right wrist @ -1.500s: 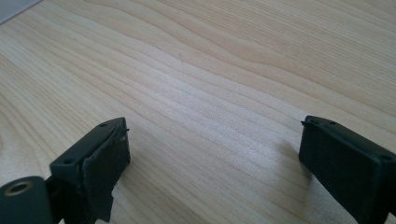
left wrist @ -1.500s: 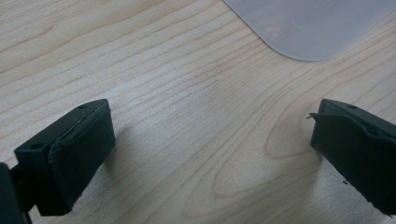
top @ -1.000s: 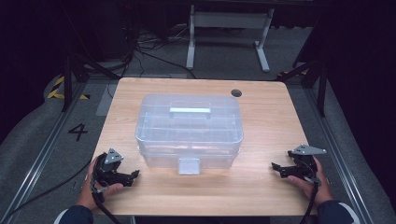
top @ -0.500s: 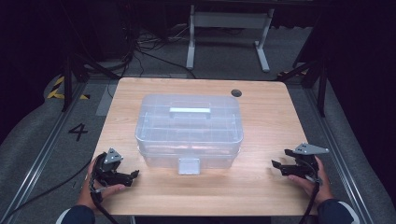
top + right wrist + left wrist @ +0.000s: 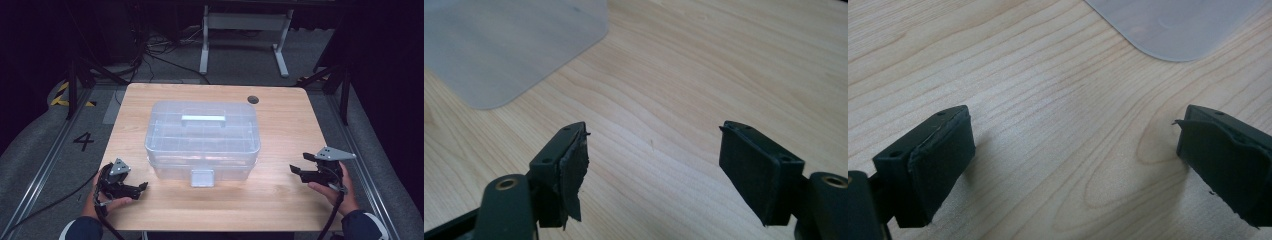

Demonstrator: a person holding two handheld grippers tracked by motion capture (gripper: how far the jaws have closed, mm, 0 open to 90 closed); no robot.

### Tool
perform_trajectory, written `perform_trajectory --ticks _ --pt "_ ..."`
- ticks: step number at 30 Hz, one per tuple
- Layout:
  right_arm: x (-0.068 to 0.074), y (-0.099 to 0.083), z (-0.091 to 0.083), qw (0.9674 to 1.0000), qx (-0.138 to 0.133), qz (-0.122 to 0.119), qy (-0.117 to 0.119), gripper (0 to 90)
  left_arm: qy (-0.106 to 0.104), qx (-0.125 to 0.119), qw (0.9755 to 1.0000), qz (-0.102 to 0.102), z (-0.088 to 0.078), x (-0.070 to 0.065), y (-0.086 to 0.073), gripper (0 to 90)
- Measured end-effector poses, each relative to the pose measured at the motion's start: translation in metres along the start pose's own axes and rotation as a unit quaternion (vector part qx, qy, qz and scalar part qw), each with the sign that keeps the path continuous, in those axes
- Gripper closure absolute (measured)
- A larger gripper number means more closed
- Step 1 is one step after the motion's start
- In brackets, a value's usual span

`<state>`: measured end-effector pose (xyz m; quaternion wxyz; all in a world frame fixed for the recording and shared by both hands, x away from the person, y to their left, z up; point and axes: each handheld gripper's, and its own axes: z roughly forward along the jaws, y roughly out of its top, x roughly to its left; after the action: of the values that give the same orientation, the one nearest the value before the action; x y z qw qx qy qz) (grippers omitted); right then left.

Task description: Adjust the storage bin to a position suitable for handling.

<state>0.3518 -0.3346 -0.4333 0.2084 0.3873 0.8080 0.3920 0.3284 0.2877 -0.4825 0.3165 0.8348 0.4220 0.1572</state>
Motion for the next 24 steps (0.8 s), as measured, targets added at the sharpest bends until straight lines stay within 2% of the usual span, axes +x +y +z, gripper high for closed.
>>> perform_trajectory --ticks 4,12,23,24 --pt "0.002 0.015 -0.007 0.9999 -0.010 -0.014 -0.001 30.6 -0.003 0.003 1.0000 0.005 0.000 0.001 0.001 2.4" --pt "0.002 0.058 -0.015 0.9985 -0.041 -0.035 0.004 32.6 -0.006 0.000 1.0000 0.008 0.003 0.004 0.003 2.4" --pt "0.006 0.109 -0.022 0.9945 -0.082 -0.060 0.023 37.0 -0.007 0.002 1.0000 0.007 0.003 0.004 0.003 2.4" --pt "0.006 0.109 -0.022 0.9945 -0.082 -0.060 0.023 37.0 -0.007 0.002 1.0000 0.007 0.003 0.004 0.003 2.4"
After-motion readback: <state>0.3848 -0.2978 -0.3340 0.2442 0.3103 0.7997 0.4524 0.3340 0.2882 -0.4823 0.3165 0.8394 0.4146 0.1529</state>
